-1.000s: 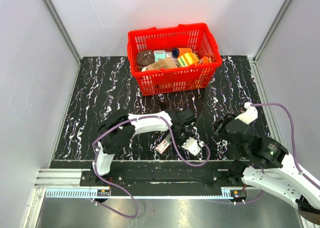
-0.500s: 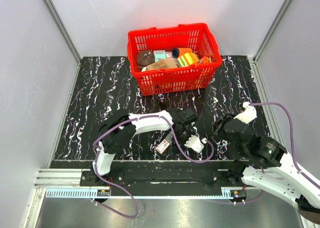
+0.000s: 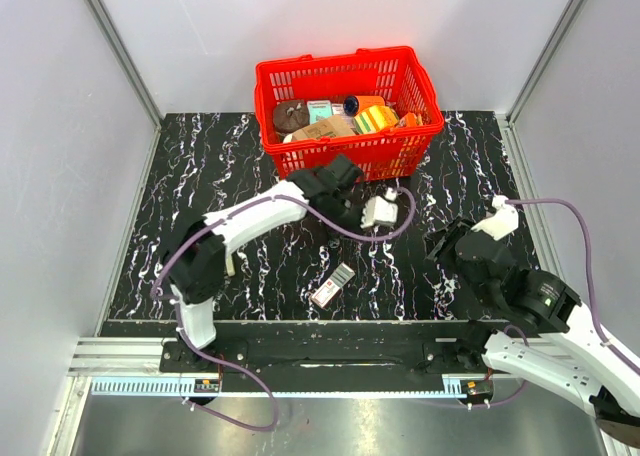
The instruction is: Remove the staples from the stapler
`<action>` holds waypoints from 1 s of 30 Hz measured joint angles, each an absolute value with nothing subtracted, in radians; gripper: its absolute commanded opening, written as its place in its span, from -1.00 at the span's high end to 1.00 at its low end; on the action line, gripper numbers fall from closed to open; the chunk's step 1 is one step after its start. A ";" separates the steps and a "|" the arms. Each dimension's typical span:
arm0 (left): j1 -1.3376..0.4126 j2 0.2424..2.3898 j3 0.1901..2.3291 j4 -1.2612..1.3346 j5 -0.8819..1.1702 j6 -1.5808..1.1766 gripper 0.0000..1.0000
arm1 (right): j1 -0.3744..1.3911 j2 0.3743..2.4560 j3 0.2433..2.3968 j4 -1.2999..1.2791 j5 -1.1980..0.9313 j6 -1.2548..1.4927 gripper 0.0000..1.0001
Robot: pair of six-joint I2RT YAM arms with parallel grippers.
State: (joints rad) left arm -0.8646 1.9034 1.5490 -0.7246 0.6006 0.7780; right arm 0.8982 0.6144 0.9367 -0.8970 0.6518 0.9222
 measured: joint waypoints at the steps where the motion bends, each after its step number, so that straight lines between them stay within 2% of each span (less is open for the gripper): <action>1: -0.842 1.874 1.547 -0.718 0.604 0.760 0.81 | 0.898 0.618 0.937 -0.897 0.650 0.920 0.01; 9: -0.769 1.712 1.444 -0.667 0.637 0.675 0.09 | 0.898 0.693 0.915 -0.873 0.623 0.896 -0.02; 14: -0.580 1.686 1.373 -0.645 0.620 0.633 0.04 | 0.898 0.713 0.900 -0.853 0.615 0.876 -0.05; 20: -0.368 1.690 1.364 -0.630 0.540 0.656 -0.18 | 0.898 0.738 0.879 -0.818 0.607 0.853 -0.11; 26: -0.301 1.794 1.375 -0.635 0.495 0.613 -0.21 | 0.898 0.784 0.872 -0.771 0.595 0.830 -0.11; 30: -0.283 1.828 1.389 -0.586 0.499 0.572 -0.37 | 0.898 0.809 0.868 -0.754 0.585 0.815 -0.13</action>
